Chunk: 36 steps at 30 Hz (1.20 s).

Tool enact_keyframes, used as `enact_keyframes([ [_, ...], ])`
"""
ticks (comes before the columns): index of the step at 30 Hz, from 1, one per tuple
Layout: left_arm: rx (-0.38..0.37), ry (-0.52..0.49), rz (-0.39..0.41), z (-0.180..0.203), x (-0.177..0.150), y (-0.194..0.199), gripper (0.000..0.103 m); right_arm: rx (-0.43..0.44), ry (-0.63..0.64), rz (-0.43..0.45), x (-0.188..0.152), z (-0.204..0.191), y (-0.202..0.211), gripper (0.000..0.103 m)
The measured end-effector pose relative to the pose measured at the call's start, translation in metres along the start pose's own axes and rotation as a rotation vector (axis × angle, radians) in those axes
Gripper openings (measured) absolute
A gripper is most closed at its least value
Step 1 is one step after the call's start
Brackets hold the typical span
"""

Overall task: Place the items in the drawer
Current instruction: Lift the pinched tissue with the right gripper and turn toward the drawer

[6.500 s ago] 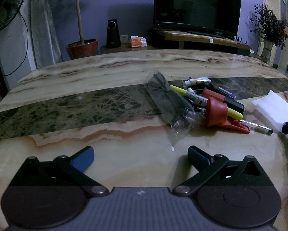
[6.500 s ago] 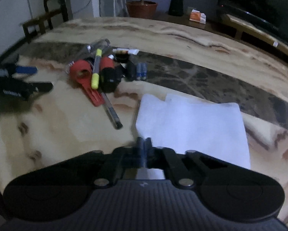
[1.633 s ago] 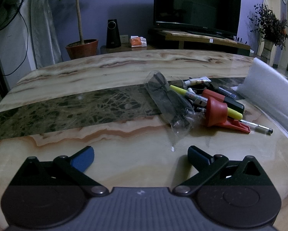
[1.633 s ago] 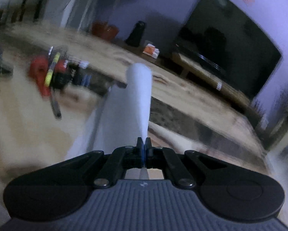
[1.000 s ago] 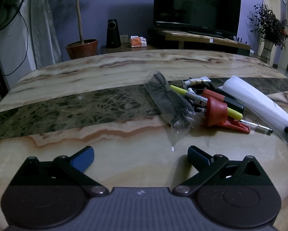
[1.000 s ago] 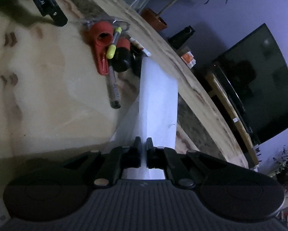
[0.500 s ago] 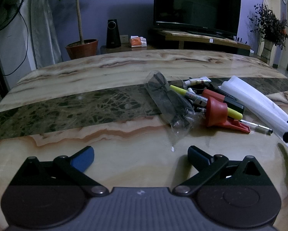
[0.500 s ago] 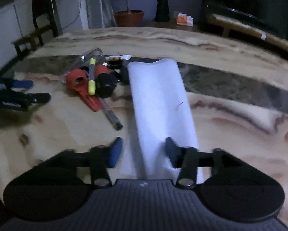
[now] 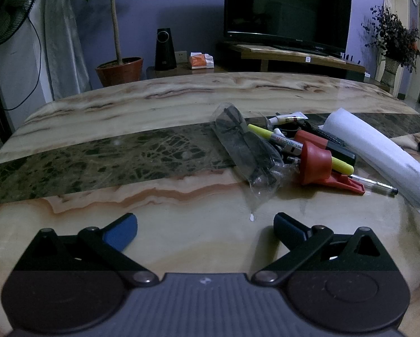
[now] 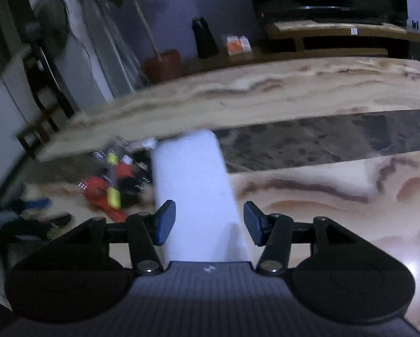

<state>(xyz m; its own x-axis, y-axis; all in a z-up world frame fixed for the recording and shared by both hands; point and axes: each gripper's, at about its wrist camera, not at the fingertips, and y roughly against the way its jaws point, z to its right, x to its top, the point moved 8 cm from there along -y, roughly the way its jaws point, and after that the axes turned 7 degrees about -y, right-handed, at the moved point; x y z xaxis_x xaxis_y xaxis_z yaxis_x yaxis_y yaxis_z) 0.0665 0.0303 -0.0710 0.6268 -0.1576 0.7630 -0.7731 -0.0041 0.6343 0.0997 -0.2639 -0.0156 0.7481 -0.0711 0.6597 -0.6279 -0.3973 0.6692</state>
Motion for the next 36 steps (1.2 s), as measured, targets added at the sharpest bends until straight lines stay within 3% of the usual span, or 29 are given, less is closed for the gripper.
enact_keyframes([
  [3, 0.000, 0.000, 0.000, 0.000, 0.000, 0.000, 0.103, 0.002, -0.018, -0.061, -0.002, 0.009, -0.020, 0.056],
  [5, 0.000, 0.000, 0.000, 0.000, 0.000, 0.000, 0.103, 0.050, -0.040, -0.089, -0.001, 0.009, -0.031, 0.056],
  [14, 0.000, 0.000, 0.000, 0.000, 0.000, 0.000, 0.103, 0.112, -0.005, -0.091, 0.015, 0.006, -0.054, 0.056],
  [16, 0.000, 0.000, 0.000, 0.000, 0.000, 0.000, 0.103, 0.150, -0.006, -0.131, 0.015, 0.003, -0.054, 0.056],
  [20, 0.000, 0.000, 0.000, 0.000, 0.000, 0.000, 0.103, 0.157, 0.084, -0.174, 0.009, -0.006, -0.051, 0.056],
  [28, 0.000, 0.000, 0.000, 0.000, 0.000, 0.000, 0.103, 0.033, 0.376, -0.147, -0.010, -0.028, -0.051, 0.056],
  [29, 0.000, 0.000, 0.000, 0.000, 0.000, 0.000, 0.103, 0.026, 0.386, -0.138, -0.011, -0.028, -0.050, 0.055],
  [31, 0.000, 0.000, 0.000, 0.000, 0.000, 0.000, 0.103, 0.020, 0.374, -0.124, -0.010, -0.028, -0.049, 0.032],
  [32, 0.000, 0.000, 0.000, 0.000, 0.000, 0.000, 0.103, 0.016, 0.366, -0.123, -0.008, -0.027, -0.049, 0.005],
  [36, 0.000, 0.000, 0.000, 0.000, 0.000, 0.000, 0.103, 0.027, 0.279, -0.111, -0.006, -0.018, -0.046, 0.003],
])
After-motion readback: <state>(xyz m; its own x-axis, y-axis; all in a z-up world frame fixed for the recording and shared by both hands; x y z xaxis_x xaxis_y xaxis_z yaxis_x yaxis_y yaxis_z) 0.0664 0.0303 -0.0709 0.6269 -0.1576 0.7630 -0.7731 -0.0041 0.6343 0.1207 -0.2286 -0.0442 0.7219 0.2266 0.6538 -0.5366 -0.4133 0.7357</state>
